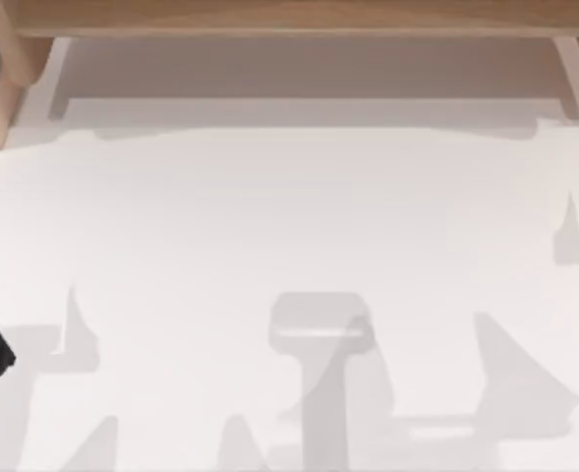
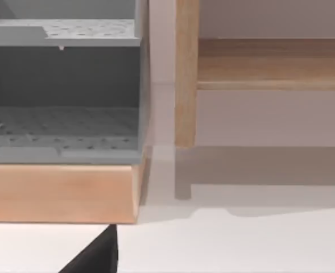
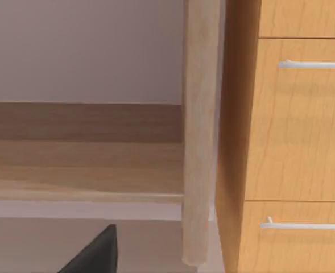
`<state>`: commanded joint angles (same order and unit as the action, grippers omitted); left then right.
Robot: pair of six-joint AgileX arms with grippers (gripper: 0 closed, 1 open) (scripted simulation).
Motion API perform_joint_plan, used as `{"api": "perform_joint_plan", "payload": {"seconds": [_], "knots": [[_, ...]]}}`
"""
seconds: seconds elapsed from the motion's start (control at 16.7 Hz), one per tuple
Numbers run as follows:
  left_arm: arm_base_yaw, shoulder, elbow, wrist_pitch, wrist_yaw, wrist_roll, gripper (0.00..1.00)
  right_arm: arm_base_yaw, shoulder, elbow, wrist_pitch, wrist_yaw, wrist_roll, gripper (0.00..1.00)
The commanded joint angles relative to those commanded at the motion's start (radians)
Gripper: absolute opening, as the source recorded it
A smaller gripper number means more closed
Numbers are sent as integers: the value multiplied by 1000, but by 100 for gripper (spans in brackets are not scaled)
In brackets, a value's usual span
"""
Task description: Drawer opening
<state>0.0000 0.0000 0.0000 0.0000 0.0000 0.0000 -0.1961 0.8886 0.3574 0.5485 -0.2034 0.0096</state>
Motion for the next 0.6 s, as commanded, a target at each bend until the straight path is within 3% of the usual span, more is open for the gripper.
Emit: {"api": "perform_joint_plan", "payload": {"seconds": [0.3,0.6], "knots": [[0,0,0,0,0,0,100,-68,274,103,161,-53,4,100],[0,0,0,0,0,0,100,-86,350,132,205,-68,6,100]]}}
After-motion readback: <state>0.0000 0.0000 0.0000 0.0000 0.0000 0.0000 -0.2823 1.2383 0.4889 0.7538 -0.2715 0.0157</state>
